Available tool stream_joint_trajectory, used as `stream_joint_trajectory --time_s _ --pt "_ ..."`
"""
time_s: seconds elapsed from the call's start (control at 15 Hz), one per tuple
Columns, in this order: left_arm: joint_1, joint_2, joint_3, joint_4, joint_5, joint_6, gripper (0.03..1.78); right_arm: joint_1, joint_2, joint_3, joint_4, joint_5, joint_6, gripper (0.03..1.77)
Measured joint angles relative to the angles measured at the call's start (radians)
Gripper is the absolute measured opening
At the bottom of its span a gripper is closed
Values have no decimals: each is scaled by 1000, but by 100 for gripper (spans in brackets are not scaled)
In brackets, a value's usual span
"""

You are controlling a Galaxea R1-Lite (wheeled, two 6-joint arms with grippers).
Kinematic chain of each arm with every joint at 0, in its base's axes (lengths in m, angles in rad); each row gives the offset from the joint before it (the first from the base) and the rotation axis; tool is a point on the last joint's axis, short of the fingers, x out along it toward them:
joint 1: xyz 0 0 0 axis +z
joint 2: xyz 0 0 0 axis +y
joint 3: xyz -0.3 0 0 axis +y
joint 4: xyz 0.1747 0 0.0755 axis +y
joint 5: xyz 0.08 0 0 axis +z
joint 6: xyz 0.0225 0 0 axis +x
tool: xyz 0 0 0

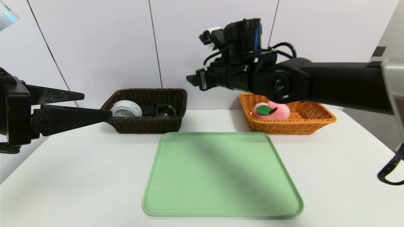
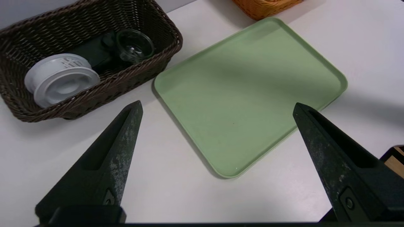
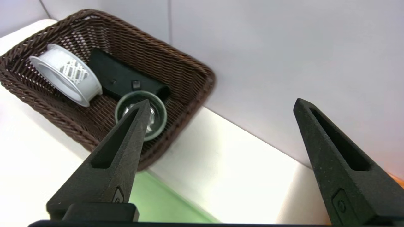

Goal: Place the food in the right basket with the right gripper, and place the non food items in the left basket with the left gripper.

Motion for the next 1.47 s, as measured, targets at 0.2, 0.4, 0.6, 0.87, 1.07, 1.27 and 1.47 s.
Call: stream_joint_trajectory --time_s 0.2,0.4,0.6,0.87,1.07,1.27,1.47 --pt "33 -30 9 2 -2 -2 169 -43 -129 7 201 -16 62 162" --pt "49 -55 16 1 1 -18 169 -64 -280 31 427 -41 155 165" --pt "82 -77 17 9 3 -63 169 -68 -464 156 598 -103 224 167" --pt "89 -146 63 30 92 -79 169 -109 -748 429 661 -124 247 168" --pt "89 -250 95 120 125 -74 169 -158 -968 575 695 -129 246 169" --pt "91 -367 117 198 129 -72 169 -217 -1151 637 767 -130 236 169" --pt "114 -472 138 259 130 -71 169 -273 -1288 661 823 -131 205 169"
